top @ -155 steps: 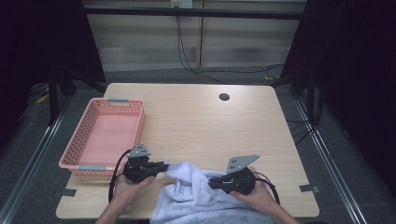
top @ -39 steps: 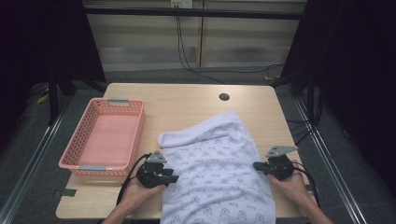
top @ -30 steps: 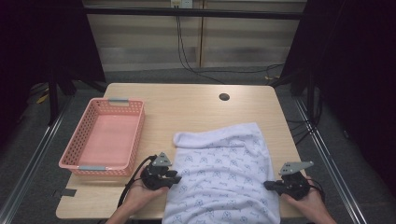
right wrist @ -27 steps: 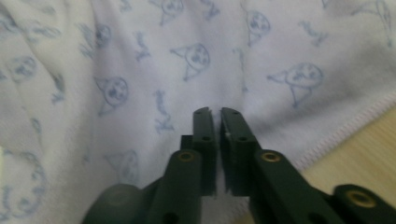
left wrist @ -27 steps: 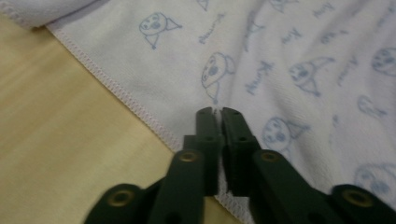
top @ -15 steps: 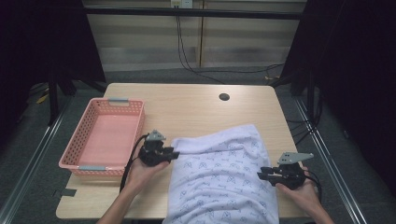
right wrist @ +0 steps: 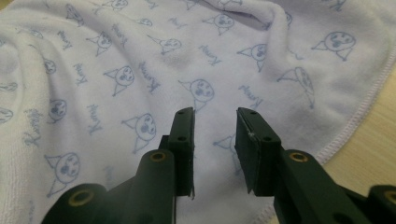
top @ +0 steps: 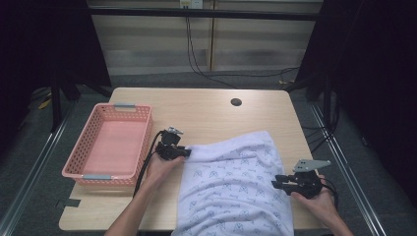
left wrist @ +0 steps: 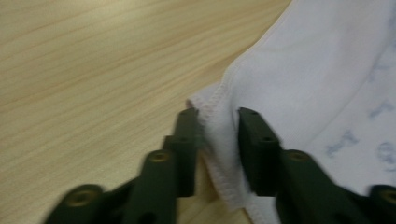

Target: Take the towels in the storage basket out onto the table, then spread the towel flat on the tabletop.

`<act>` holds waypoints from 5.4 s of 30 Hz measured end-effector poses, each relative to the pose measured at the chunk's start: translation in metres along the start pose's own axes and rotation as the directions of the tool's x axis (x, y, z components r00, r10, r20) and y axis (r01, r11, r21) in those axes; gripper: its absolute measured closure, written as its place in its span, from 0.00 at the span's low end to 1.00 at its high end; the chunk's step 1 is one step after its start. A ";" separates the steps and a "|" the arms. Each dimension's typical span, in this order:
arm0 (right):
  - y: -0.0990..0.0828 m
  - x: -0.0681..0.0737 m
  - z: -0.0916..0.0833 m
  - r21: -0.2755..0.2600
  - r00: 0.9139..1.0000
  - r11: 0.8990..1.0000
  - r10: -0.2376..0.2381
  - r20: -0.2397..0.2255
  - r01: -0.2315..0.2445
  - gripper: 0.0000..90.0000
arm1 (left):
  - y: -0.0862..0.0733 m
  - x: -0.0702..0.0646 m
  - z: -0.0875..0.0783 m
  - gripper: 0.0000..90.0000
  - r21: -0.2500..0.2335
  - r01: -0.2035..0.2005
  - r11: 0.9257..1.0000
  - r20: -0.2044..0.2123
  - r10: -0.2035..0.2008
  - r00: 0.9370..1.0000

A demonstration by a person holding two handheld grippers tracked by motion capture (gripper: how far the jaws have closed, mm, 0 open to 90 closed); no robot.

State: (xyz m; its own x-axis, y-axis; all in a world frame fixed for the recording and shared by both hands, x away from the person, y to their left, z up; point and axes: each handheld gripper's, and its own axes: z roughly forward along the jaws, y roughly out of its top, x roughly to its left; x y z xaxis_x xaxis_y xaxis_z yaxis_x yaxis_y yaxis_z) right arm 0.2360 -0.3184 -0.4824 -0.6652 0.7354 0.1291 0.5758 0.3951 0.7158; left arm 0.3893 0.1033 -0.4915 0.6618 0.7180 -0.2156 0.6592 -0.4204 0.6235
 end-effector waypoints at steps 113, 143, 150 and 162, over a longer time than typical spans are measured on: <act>0.058 -0.043 0.032 -0.026 0.993 0.999 -0.026 0.117 0.030 0.61 | -0.020 -0.017 -0.033 0.54 -0.121 -0.071 0.990 0.041 0.076 0.996; 0.069 -0.089 0.085 0.011 0.993 0.998 0.053 0.101 -0.055 0.95 | -0.010 0.023 -0.011 0.40 -0.105 -0.011 0.994 -0.064 0.005 0.998; 0.067 -0.094 0.074 -0.025 0.992 0.997 0.079 0.095 -0.077 0.95 | -0.008 0.023 0.001 0.46 -0.100 -0.020 0.995 -0.091 0.011 0.996; 0.082 -0.103 0.048 -0.134 0.991 0.985 0.116 0.064 -0.107 0.95 | 0.016 0.023 -0.011 0.96 -0.196 0.007 0.980 0.060 0.005 0.998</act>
State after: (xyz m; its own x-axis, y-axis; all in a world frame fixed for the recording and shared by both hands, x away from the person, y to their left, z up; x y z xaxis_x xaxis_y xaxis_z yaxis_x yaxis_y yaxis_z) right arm 0.3746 -0.3351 -0.4696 -0.5621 0.8100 0.1670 0.5743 0.2370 0.7835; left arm 0.4107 0.1192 -0.4783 0.6850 0.6817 -0.2571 0.5809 -0.2981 0.7574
